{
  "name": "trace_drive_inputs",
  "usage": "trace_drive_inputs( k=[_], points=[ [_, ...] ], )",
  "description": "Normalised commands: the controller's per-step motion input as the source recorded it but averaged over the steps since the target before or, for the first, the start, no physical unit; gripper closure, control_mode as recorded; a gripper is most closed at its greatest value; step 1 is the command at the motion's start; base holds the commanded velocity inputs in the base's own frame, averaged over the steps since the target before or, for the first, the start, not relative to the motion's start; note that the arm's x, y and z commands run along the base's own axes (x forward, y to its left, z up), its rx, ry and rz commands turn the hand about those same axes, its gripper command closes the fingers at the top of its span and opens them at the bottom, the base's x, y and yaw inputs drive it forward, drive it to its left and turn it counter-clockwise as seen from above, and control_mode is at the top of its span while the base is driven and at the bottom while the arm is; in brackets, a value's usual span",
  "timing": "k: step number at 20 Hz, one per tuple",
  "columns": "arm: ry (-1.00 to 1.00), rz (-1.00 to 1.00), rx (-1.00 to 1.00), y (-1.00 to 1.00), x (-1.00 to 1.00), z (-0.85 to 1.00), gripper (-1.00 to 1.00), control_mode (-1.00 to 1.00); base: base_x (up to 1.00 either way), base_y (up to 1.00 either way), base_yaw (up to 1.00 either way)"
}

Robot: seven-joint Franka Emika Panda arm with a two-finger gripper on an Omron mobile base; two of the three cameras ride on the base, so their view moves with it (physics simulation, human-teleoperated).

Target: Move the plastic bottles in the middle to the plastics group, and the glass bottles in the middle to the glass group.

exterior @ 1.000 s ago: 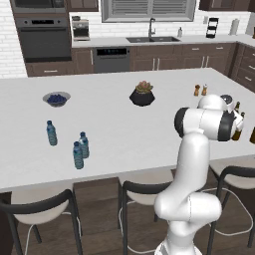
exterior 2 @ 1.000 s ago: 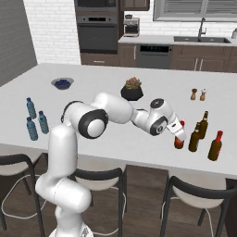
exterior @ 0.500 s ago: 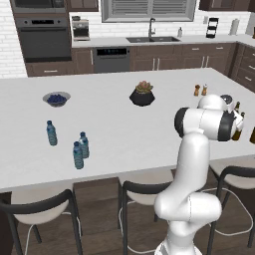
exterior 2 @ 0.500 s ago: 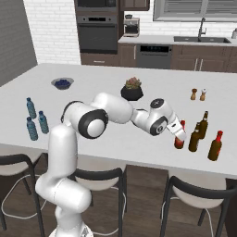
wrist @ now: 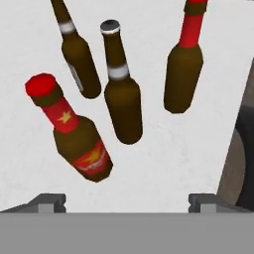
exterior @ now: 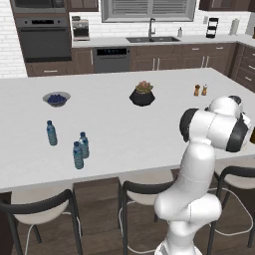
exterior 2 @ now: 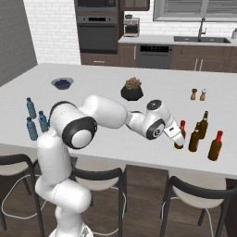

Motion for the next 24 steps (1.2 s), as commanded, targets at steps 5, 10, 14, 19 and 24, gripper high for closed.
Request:
trace_drive_inputs(
  k=[5, 10, 14, 19, 24],
  points=[
    [0.0, 0.17, -0.1, 0.99, -0.78, 0.28, -1.0, -1.0, 0.0, 0.0, 0.0],
    [0.04, 0.29, -0.1, 1.0, -0.53, 0.76, -1.0, -1.0, 0.0, 0.0, 0.0],
    [-0.01, 0.19, -0.08, 0.98, -0.38, 1.0, -1.0, -1.0, 0.0, 0.0, 0.0],
    [0.12, 0.28, 0.0, 0.97, -0.58, 1.0, -1.0, -1.0, 0.0, 0.0, 0.0],
    [0.25, 0.35, 0.05, 0.84, -0.61, 1.0, -1.0, -1.0, 0.0, 0.0, 0.0]
  ],
)
